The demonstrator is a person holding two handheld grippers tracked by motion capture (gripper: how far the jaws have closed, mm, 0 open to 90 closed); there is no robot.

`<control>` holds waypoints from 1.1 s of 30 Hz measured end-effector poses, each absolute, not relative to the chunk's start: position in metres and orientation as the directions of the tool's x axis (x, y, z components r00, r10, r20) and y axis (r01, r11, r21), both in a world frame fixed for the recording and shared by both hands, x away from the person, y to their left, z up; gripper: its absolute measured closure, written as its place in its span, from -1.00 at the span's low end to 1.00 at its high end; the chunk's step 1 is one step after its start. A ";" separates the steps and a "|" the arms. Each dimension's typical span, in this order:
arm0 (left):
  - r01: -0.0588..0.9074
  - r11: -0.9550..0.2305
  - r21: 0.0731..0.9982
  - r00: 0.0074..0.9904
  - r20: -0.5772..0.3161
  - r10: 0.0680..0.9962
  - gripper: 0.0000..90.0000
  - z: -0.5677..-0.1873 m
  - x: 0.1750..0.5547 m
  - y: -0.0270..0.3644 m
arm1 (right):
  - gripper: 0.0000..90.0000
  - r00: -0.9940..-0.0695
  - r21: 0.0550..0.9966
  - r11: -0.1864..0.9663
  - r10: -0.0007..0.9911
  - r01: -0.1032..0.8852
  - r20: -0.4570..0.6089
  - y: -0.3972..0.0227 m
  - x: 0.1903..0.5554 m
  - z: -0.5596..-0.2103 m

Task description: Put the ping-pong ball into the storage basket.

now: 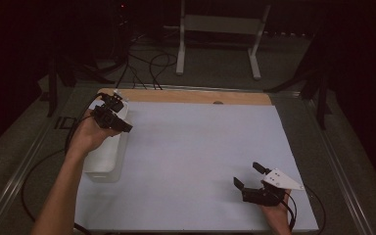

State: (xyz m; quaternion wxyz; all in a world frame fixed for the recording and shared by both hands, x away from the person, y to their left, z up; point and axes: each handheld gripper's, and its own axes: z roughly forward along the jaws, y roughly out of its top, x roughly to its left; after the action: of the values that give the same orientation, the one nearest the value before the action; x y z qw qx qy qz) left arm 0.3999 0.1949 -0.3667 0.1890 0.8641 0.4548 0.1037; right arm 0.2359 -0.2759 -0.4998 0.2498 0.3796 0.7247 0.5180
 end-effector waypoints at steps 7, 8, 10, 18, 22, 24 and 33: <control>0.752 -0.511 0.416 0.560 0.006 0.828 0.14 -0.366 0.400 0.198 | -0.82 -0.587 0.941 0.174 0.809 0.292 0.032 -0.276 0.236 -0.500; 0.753 -0.509 0.417 0.558 0.005 0.830 0.14 -0.366 0.400 0.198 | -0.82 -0.588 0.941 0.174 0.809 0.292 0.033 -0.276 0.236 -0.500; 0.753 -0.513 0.412 0.560 0.009 0.829 0.14 -0.366 0.400 0.199 | -0.82 -0.588 0.940 0.175 0.809 0.292 0.032 -0.276 0.236 -0.500; 0.763 -0.507 0.401 0.549 0.013 0.836 0.14 -0.368 0.400 0.204 | -0.82 -0.587 0.941 0.174 0.809 0.292 0.033 -0.276 0.236 -0.500; 0.765 -0.506 0.398 0.546 0.015 0.838 0.14 -0.369 0.400 0.207 | -0.82 -0.587 0.940 0.174 0.809 0.293 0.033 -0.276 0.236 -0.500; 0.765 -0.506 0.398 0.546 0.016 0.838 0.14 -0.369 0.400 0.208 | -0.82 -0.588 0.941 0.175 0.808 0.291 0.031 -0.276 0.237 -0.500; 0.766 -0.506 0.397 0.537 0.038 0.843 0.14 -0.369 0.398 0.211 | -0.82 -0.584 0.940 0.173 0.811 0.294 0.034 -0.276 0.236 -0.500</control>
State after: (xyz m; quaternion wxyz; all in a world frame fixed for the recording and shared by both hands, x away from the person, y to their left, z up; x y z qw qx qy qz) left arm 0.3984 0.2107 -0.3693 0.1688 0.8602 0.4677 0.1136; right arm 0.2362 -0.2760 -0.5000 0.2498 0.3817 0.7238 0.5177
